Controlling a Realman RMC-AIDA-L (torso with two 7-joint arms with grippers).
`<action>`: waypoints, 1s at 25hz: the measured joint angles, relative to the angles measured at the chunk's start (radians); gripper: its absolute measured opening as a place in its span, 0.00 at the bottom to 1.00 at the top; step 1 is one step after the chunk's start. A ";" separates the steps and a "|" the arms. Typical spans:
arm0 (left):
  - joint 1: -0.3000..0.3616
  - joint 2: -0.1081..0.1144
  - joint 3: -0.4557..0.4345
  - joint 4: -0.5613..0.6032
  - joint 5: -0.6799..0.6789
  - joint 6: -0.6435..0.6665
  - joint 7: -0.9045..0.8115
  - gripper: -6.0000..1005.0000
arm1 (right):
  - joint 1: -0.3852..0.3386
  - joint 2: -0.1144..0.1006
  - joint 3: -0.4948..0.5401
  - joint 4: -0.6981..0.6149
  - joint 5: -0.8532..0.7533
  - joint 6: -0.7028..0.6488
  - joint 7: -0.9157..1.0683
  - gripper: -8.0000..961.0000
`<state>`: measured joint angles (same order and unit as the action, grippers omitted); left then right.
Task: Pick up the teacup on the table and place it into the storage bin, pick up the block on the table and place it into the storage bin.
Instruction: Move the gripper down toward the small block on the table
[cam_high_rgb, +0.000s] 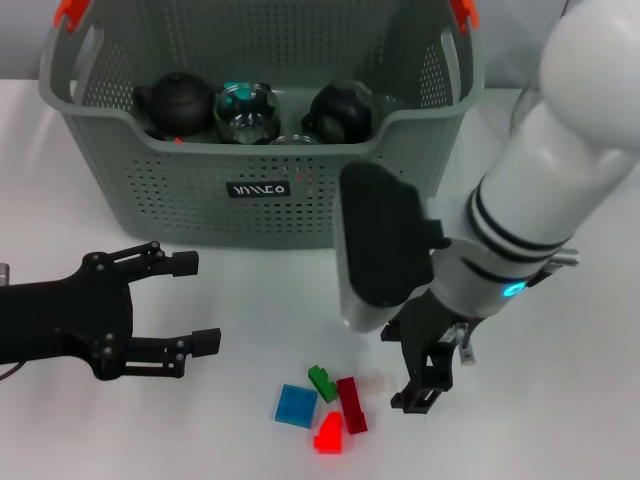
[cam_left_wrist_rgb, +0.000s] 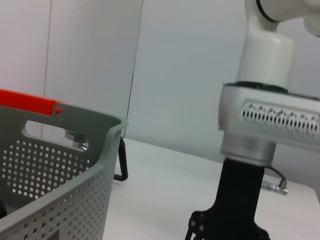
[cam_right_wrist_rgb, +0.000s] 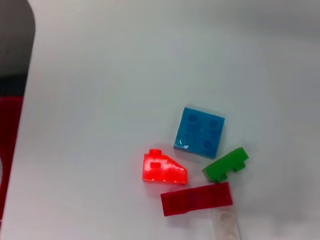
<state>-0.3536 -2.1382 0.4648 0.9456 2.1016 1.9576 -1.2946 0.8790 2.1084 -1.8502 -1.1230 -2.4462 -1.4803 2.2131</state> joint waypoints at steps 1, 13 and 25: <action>0.001 0.000 -0.001 -0.001 0.000 0.000 0.000 0.93 | 0.004 0.000 -0.012 0.006 0.000 0.009 0.004 0.82; 0.002 -0.002 -0.002 -0.002 0.000 -0.002 0.002 0.93 | 0.018 0.007 -0.154 0.043 0.003 0.140 0.041 0.82; 0.002 -0.002 -0.002 -0.002 0.000 -0.002 0.003 0.93 | 0.026 0.012 -0.182 0.086 0.026 0.187 0.045 0.81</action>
<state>-0.3512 -2.1399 0.4632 0.9433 2.1015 1.9558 -1.2916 0.9055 2.1203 -2.0317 -1.0372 -2.4207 -1.2931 2.2580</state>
